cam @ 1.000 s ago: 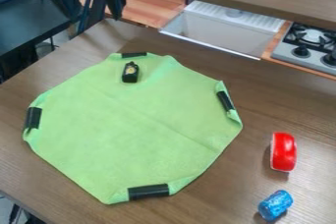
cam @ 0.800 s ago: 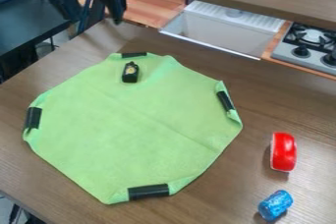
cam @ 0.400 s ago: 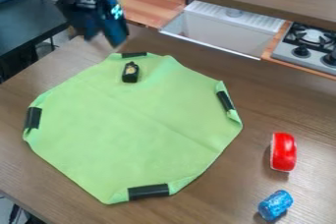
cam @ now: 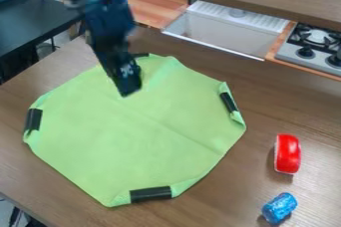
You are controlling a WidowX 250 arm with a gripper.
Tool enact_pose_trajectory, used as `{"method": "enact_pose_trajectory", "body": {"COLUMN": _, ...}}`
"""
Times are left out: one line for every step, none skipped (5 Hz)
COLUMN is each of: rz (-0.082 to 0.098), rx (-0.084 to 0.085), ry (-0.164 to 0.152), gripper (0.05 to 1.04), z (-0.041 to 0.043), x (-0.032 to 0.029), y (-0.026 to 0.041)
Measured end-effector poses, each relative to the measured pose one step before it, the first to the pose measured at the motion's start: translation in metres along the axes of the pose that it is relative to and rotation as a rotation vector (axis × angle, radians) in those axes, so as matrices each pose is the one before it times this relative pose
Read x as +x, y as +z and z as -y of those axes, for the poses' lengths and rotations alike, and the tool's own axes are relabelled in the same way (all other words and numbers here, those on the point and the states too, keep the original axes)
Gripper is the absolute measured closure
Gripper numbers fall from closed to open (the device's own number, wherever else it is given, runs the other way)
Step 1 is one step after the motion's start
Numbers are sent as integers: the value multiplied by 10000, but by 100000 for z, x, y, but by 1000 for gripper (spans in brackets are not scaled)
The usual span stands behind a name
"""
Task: Fold the cloth from bottom right to top left
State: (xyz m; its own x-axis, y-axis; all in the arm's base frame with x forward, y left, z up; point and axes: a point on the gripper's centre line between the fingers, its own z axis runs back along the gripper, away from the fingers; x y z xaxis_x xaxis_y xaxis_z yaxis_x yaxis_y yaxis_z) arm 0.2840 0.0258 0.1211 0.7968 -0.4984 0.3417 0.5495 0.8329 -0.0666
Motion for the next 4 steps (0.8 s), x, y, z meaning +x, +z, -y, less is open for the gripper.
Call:
{"method": "enact_pose_trajectory", "body": {"rz": -475, "rx": 95, "ry": -1178, "gripper": 83, "z": 1890, "x": -97, "y": -1932}}
{"method": "enact_pose_trajectory", "body": {"rz": -425, "rx": 14, "ry": -866, "gripper": 84, "z": 2070, "x": 199, "y": -2002}}
{"method": "enact_pose_trajectory", "body": {"rz": -293, "rx": -42, "ry": -545, "gripper": 83, "z": 1350, "x": 288, "y": -2059}}
{"method": "enact_pose_trajectory", "body": {"rz": -280, "rx": 56, "ry": -356, "gripper": 83, "z": 817, "x": 178, "y": -1406}}
